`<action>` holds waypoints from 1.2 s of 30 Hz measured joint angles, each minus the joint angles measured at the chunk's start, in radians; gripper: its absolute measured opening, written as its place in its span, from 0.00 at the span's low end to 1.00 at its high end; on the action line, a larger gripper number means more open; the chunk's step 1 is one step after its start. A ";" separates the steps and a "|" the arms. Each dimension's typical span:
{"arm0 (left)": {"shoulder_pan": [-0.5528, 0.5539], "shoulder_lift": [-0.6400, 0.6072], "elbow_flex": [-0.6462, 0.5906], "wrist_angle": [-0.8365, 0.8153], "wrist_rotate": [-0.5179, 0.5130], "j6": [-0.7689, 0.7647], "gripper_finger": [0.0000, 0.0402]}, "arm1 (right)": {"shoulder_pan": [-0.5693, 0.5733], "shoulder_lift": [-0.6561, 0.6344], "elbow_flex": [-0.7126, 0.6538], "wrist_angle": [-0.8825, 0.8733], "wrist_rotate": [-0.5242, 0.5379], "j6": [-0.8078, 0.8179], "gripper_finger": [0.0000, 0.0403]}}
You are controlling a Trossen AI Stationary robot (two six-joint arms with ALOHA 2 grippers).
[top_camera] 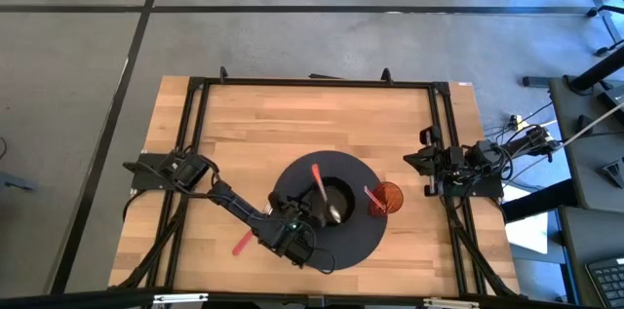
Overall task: Pick & Place Utensil
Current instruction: Put the pink fork into the black bowl on the mat
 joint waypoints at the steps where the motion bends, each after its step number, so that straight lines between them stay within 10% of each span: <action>1: -0.002 0.000 0.000 -0.007 -0.004 -0.011 0.14 | 0.000 0.000 0.000 0.000 0.000 0.000 0.04; 14: -0.104 -0.085 0.144 -0.274 -0.071 -0.312 0.15 | 0.000 0.000 0.000 0.000 0.000 0.000 0.04; 18: -0.133 -0.192 0.195 -0.359 -0.028 -0.690 0.15 | 0.000 0.000 0.000 -0.001 0.000 0.005 0.04; 23: -0.119 -0.439 0.177 -0.481 0.317 -1.323 0.15 | 0.000 0.000 0.000 -0.003 0.000 0.005 0.04; 28: -0.132 -0.729 -0.027 -0.427 0.421 -1.675 0.15 | 0.000 0.000 0.000 -0.003 0.000 0.005 0.04; 36: -0.298 -1.111 -0.663 0.250 0.302 -1.932 0.13 | 0.000 0.000 0.000 -0.002 0.000 0.002 0.04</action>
